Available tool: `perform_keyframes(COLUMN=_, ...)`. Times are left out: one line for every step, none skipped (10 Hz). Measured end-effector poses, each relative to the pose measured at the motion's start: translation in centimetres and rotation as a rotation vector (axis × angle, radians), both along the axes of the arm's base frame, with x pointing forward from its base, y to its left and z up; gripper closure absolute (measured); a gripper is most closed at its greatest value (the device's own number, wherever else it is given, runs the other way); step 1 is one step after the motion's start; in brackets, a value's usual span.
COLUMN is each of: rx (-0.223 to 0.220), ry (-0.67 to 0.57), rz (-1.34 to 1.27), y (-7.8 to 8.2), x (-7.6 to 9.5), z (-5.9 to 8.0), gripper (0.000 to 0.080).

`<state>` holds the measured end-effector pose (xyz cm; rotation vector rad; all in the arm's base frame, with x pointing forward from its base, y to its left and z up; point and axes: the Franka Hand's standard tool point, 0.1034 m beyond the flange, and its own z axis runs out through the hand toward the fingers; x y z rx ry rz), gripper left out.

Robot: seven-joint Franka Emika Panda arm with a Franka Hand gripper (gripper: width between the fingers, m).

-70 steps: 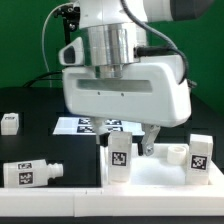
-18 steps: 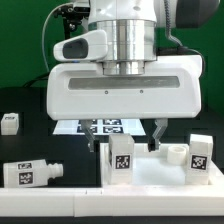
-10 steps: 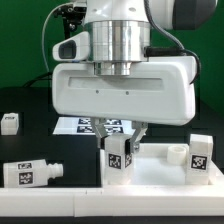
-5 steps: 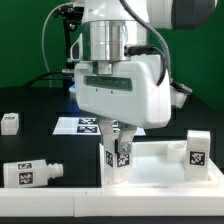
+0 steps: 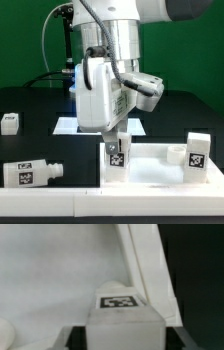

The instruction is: Assemble square table

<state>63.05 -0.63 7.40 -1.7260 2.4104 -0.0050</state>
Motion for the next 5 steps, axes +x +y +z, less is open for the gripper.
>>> perform_keyframes(rx=0.008, ry=0.009, rz=-0.065, y=0.03, x=-0.03, z=-0.06, gripper=0.0512)
perform_keyframes(rx=0.010, ry=0.014, rz=-0.106, y=0.04, x=-0.03, z=-0.05, gripper=0.0512)
perform_keyframes(rx=0.011, ry=0.018, rz=-0.134, y=-0.10, x=-0.13, z=-0.12, gripper=0.0512)
perform_keyframes(rx=0.011, ry=0.018, rz=-0.134, y=-0.10, x=-0.15, z=-0.14, gripper=0.0512)
perform_keyframes(rx=0.011, ry=0.018, rz=-0.130, y=-0.09, x=-0.16, z=-0.15, gripper=0.0340)
